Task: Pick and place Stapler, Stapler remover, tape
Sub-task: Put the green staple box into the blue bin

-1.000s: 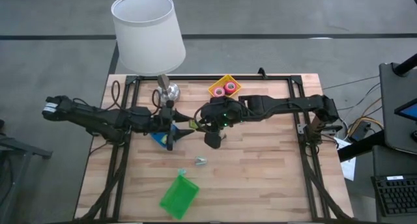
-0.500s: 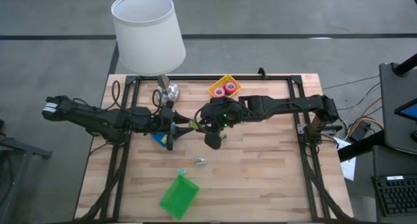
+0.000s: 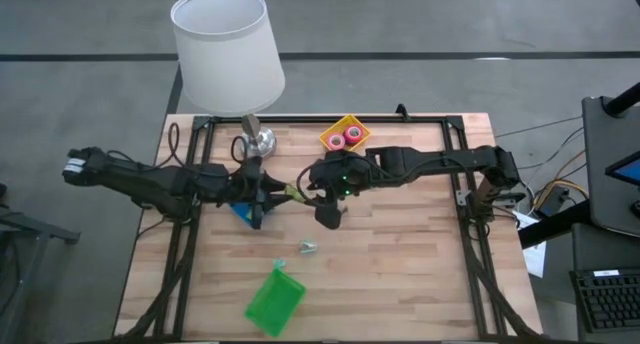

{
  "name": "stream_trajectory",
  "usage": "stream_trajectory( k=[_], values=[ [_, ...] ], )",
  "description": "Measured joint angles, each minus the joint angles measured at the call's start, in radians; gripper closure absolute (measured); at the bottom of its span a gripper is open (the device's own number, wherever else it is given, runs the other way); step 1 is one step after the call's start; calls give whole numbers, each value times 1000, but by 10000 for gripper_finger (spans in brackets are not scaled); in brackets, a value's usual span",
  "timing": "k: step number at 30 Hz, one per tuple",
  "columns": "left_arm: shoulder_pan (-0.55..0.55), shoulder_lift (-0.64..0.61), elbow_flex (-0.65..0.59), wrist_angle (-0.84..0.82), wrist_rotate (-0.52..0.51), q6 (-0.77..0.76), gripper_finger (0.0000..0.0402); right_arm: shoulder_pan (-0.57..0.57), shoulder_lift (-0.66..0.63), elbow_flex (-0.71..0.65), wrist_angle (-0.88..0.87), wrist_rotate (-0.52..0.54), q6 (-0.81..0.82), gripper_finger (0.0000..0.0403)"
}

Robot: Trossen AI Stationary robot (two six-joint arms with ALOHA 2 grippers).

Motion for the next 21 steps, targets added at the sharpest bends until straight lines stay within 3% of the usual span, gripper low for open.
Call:
stream_trajectory(
  k=[9,16,21],
  values=[
    [-1,-115,0,-341,-31,-136,283,0,0,0,-55,0,-52,150],
    [-2,-166,0,-667,-90,-265,274,0,-1,-1,-54,3,-76,140],
    [-2,-180,-54,-769,-144,-318,280,0,-2,-1,-53,4,-82,145]
  ],
)
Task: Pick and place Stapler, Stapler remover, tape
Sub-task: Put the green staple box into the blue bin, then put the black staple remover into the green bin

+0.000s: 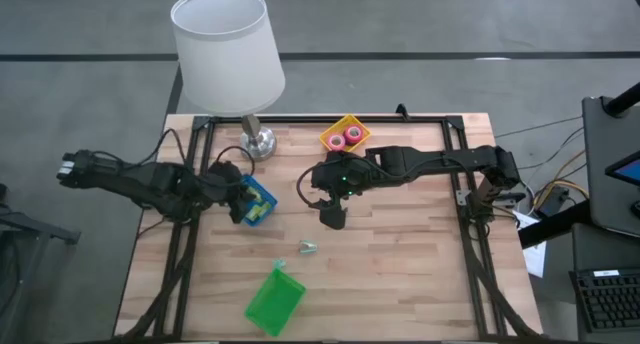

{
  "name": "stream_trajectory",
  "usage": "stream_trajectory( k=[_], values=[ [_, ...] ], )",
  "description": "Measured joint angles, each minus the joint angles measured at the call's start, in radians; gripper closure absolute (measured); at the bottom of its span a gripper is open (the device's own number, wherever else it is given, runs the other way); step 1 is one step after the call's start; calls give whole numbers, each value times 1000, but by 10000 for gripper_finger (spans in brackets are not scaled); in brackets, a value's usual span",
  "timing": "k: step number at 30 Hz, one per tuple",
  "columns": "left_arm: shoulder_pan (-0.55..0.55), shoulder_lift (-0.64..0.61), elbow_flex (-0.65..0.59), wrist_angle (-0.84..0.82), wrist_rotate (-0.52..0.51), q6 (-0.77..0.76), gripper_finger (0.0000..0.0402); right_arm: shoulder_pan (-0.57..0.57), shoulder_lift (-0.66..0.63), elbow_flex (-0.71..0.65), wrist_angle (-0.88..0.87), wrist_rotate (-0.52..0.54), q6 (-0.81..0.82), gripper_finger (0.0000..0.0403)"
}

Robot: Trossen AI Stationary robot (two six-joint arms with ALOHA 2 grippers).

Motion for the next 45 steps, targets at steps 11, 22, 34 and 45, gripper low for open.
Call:
stream_trajectory(
  k=[11,22,34,45],
  values=[
    [0,-34,-293,30,-134,-295,276,1,0,0,1,1,43,162],
    [1,-31,-451,221,-183,-309,256,1,0,0,2,1,65,162],
    [1,-34,-474,225,-96,-429,186,-6,0,0,6,22,44,170],
    [0,-47,-387,229,-48,-393,105,-22,0,0,10,28,26,165]
  ],
)
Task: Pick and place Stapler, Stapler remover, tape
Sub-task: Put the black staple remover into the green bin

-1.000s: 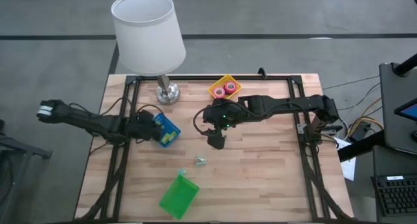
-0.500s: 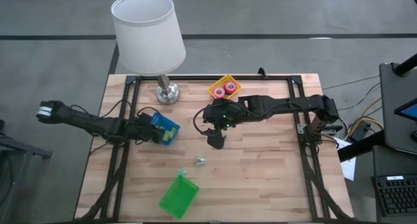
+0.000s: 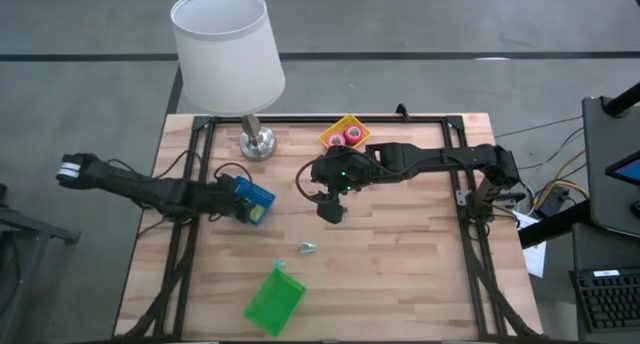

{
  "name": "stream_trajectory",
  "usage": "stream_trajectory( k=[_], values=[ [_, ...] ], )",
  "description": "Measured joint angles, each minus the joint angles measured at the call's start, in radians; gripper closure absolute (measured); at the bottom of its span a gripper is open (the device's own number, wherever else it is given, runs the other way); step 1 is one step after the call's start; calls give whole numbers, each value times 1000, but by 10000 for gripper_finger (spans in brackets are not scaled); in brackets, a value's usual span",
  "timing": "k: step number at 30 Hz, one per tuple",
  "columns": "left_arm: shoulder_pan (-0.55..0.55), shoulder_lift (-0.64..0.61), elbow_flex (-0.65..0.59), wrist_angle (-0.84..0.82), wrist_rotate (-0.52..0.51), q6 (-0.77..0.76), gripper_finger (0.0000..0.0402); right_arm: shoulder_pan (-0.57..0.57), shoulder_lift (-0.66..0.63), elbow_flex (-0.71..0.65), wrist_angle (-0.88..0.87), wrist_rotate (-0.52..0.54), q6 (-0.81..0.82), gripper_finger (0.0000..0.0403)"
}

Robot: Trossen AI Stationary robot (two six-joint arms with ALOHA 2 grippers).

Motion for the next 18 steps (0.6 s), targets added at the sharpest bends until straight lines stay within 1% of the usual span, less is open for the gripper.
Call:
stream_trajectory(
  k=[4,10,13,18],
  values=[
    [0,1,69,0,-17,61,106,0,0,-1,0,0,-1,170],
    [0,1,174,17,-21,98,108,-2,0,-33,-53,-8,18,175],
    [1,1,228,73,-9,163,108,-9,0,-104,-50,-38,57,175],
    [1,10,321,109,-11,237,108,-30,0,-261,-29,-125,214,178]
  ],
)
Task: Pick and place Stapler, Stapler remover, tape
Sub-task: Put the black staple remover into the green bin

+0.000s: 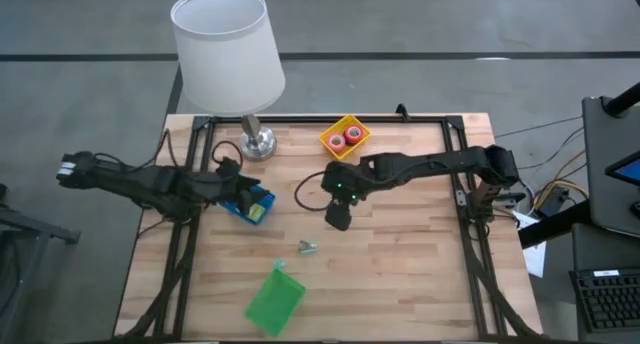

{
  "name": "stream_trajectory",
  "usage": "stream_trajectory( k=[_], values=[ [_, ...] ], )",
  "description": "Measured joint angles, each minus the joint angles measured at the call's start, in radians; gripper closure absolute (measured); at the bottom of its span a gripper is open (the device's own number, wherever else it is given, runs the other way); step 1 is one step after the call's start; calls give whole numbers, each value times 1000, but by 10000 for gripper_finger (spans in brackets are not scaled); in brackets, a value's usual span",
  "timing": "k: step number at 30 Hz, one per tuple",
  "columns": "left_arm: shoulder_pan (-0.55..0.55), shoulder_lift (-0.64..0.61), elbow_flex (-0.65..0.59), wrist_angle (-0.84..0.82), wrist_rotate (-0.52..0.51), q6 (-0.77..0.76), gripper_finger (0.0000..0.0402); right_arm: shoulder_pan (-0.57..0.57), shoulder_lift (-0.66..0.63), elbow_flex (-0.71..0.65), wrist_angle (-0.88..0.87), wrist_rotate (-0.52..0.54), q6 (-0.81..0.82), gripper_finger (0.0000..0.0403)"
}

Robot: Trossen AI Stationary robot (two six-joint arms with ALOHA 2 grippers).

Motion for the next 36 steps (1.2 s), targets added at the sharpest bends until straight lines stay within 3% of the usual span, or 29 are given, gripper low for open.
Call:
stream_trajectory(
  k=[11,18,32,36],
  values=[
    [0,82,123,3,5,78,108,-58,0,-203,84,-91,591,207],
    [-1,116,142,3,35,102,108,-106,0,-258,107,-196,709,229],
    [-1,122,142,4,37,125,108,-177,0,-354,190,-301,827,250],
    [-1,122,142,4,37,126,108,-176,0,-417,289,-315,877,249]
  ],
)
